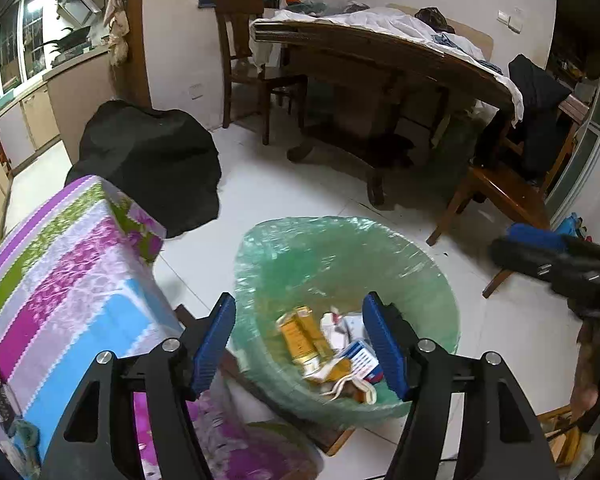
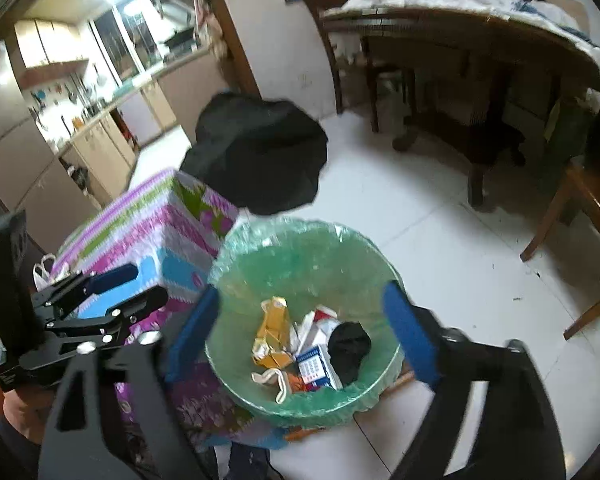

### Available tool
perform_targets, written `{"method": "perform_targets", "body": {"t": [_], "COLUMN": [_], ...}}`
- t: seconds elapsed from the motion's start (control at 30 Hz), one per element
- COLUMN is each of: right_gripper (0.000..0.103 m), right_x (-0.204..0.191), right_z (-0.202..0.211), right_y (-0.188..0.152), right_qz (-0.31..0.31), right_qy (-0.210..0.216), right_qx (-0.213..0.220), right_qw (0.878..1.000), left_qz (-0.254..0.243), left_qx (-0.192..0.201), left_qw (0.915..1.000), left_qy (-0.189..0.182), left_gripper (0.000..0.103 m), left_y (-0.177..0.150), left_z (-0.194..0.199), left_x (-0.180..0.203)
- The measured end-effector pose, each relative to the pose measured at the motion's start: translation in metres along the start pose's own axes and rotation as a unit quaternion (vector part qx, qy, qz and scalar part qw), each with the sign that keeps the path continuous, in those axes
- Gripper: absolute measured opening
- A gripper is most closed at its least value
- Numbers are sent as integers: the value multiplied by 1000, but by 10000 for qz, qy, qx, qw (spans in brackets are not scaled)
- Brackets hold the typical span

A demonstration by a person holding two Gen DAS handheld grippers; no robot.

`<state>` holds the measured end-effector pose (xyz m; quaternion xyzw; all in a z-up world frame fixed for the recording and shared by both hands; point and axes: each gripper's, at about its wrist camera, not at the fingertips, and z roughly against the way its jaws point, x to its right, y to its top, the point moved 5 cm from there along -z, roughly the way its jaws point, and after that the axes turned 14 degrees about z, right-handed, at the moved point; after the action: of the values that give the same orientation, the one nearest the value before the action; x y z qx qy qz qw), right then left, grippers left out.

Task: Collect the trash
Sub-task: 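Grasp the yellow sponge with the left tool while the right tool grasps the snack bag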

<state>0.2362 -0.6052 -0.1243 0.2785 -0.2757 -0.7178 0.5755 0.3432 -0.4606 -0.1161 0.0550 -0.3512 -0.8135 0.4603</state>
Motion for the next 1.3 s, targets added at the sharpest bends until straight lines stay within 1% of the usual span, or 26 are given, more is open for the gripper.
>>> {"method": "perform_targets", "body": {"t": [0.13,0.23,0.33,0.43,0.53,0.63,0.73,0.83,0.93,0.97,1.0,1.03,1.07,1.1,1.13,1.2,1.23,1.3], "right_gripper": [89,91,92,93,94,95,95,95,95,95,95,95,95,95,95,95,95,95], "right_x": [-20,-48,-75,-95,-115,-133,-151,-167,-181,-187,-193,-198,-205,-216,-223,-248,-256,-286], "right_z": [12,15,19,25,29,29,21,8,-4,-9,-13,-15,-17,-22,-25,-31,-33,-40], "right_y": [-4,-10,-16,-20,-26,-37,-47,-53,-59,-59,-59,-59,-60,-56,-55,-47,-44,-33], "right_qz": [38,331,659,787,846,929,1025,1083,1113,1121,1143,1177,1216,1284,1340,1547,1629,1861], "right_qy": [109,84,-31,-60,81,239,468,656,790,848,890,923,959,1032,1091,1261,1326,1559], "right_qx": [356,487,595,771,915,948,838,685,535,486,459,448,434,407,389,348,340,303], "right_qw": [9993,9982,9960,9939,9922,9909,9901,9896,9892,9889,9884,9877,9870,9855,9842,9793,9771,9696], "left_qz": [55,99,192,184,162,255,368,677,1205,1443,1639,1752,1907,2016,2089,2119,2157,2293], "left_qx": [103,171,258,354,500,622,793,970,1120,1164,1237,1236,1138,1016,923,707,656,574], "left_qw": [9999,9997,9993,9989,9983,9971,9940,9860,9694,9610,9510,9467,9440,9432,9429,9440,9435,9440], "left_qy": [69,162,209,248,265,347,663,1175,1824,2050,2311,2404,2440,2437,2426,2430,2428,2301], "left_gripper": [69,70,71,73,75,76,78,78,78,78,78,78,78,78,78,78,78,78], "left_y": [-6,-11,-16,-20,-28,-39,-50,-63,-78,-84,-91,-96,-102,-106,-110,-120,-123,-123], "left_z": [19,33,50,64,87,111,138,168,198,207,218,222,224,222,219,206,202,187], "left_x": [-28,-49,-67,-76,-91,-120,-169,-239,-328,-359,-394,-414,-437,-453,-467,-490,-499,-510]}}
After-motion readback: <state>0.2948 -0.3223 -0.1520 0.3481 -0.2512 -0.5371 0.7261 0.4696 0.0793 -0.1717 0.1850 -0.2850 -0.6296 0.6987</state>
